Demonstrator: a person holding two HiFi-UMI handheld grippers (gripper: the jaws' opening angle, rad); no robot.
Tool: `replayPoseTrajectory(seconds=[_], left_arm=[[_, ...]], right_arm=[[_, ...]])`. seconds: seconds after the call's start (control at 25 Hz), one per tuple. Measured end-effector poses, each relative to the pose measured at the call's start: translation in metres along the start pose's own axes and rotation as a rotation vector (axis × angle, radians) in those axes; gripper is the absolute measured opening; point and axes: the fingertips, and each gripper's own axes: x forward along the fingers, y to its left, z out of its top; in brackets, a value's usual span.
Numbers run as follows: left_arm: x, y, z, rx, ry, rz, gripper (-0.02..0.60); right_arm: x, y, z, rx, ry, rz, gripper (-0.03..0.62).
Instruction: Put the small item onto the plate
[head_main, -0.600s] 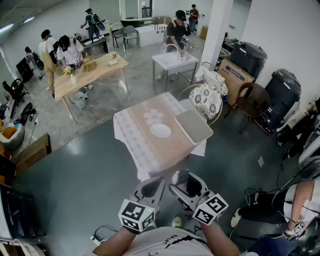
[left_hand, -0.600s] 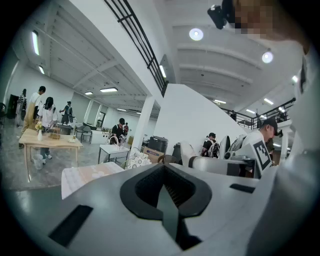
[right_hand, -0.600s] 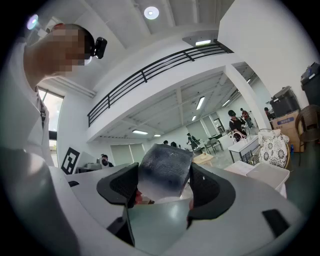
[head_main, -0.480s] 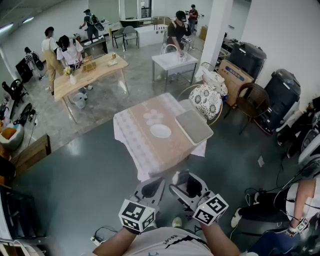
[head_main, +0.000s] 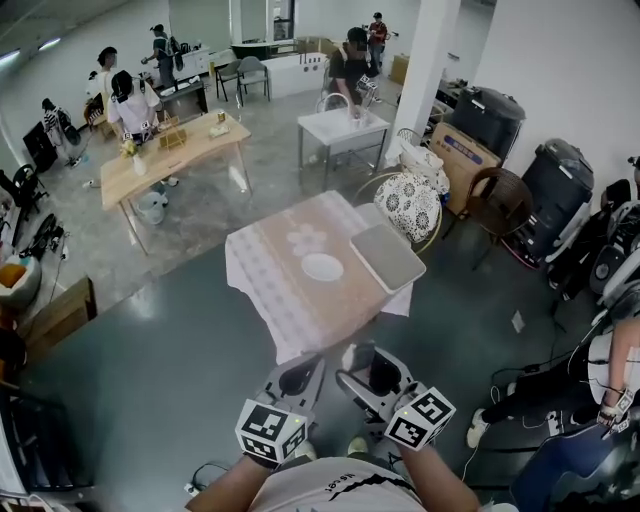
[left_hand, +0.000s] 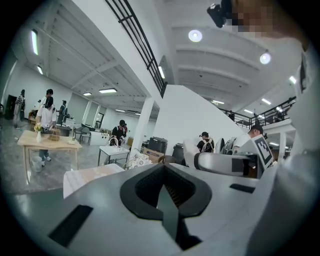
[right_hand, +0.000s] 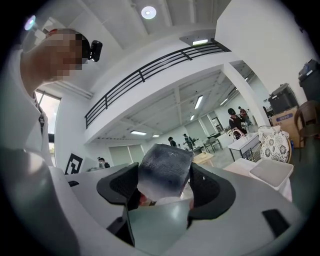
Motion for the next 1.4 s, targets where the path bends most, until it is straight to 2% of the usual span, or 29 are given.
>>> replayPoseTrajectory(seconds=[0.44,0.72,0.96,1.4], left_arm=[[-0.004,0.022,0.004,0.024,-0.009,-0.012,0.005],[0.015,0.042,0.001,0.040,-0.013,-0.002,0.005],[0.050,0.082,0.004,0.050,-0.018,0.045,0.005],[0.157,0.164,0.015,0.043,0.028,0.097,0.005]], right_arm=[[0.014,0.000,-0.004,0.023,-0.015,-0.044,0.336],[0.038,-0.025,-0.011,0.038,-0.008,-0.037,0.336],[0.079,-0.064,-0.014,0.059,0.017,-0.017,0.336],[0.174,-0.171,-0.003,0.062,0.128,-0.007,0.336]])
